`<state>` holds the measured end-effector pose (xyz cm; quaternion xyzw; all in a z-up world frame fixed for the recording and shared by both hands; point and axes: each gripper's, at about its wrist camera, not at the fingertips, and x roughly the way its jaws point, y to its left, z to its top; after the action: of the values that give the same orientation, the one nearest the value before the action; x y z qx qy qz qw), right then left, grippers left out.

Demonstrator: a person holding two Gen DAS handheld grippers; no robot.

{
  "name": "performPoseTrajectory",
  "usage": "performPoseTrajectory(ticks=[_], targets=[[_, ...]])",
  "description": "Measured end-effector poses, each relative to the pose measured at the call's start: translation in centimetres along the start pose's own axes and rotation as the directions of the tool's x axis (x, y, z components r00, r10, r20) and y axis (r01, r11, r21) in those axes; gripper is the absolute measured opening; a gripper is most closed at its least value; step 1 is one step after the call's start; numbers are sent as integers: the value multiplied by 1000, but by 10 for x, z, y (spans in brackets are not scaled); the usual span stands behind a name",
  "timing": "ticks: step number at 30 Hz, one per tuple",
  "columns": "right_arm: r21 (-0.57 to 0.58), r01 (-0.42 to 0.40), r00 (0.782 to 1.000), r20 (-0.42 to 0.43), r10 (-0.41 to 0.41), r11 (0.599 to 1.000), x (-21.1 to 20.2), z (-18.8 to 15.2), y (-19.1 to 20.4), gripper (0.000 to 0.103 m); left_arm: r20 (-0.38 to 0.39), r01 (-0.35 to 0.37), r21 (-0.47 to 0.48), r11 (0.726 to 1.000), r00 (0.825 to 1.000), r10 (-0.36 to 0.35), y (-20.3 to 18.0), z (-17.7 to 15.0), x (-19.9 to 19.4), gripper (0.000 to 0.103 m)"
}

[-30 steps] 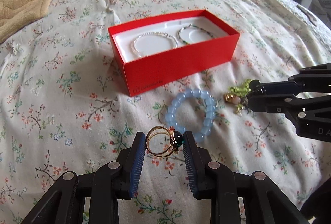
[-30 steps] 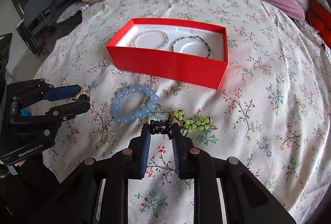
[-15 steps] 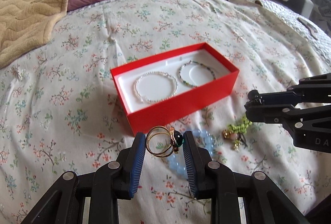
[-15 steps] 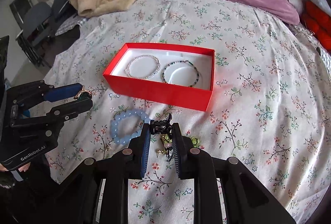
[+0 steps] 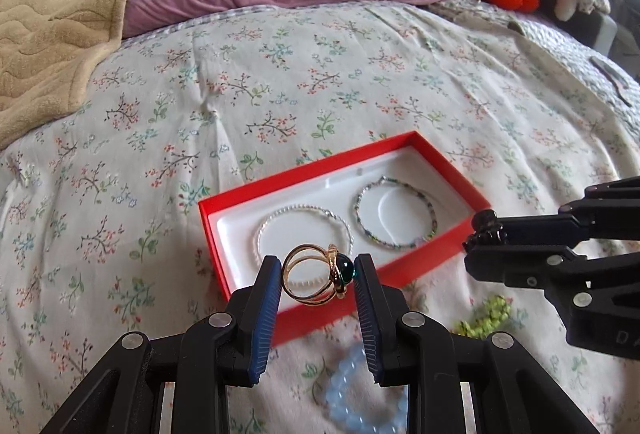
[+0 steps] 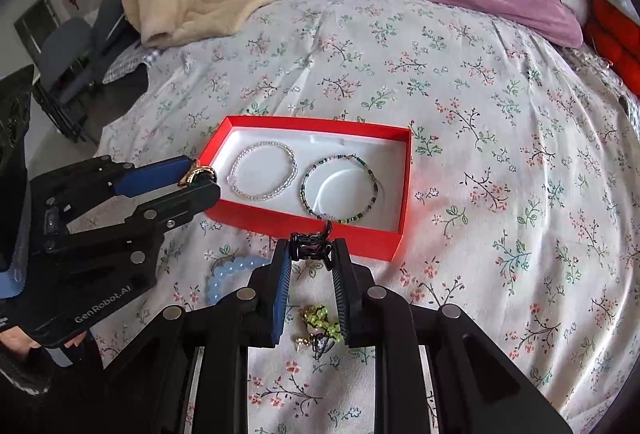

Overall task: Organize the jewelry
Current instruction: 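Carry the ring and clip into the box, setting each on a bangle, and open both grippers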

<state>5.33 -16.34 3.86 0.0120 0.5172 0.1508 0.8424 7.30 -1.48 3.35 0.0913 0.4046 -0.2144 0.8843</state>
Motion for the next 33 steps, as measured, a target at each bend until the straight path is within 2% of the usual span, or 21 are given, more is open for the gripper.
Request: performPoseTrajectory(ticks=[11, 23, 25, 29, 33], targets=[[108, -32, 999, -3, 33, 994, 37, 34, -20, 22, -61, -31, -46, 998, 998, 29, 8, 13, 44, 31], [90, -23, 999, -36, 27, 996, 62, 42, -18, 22, -96, -44, -67, 997, 995, 38, 22, 10, 59, 32], [92, -20, 999, -40, 24, 996, 64, 43, -18, 22, -95, -38, -64, 997, 995, 32, 23, 9, 57, 37], [101, -16, 999, -41, 20, 995, 66, 43, -21, 22, -76, -25, -44, 999, 997, 22, 20, 10, 48, 54], [106, -11, 999, -44, 16, 994, 68, 43, -22, 22, -59, -34, -15, 999, 998, 33, 16, 10, 40, 57]])
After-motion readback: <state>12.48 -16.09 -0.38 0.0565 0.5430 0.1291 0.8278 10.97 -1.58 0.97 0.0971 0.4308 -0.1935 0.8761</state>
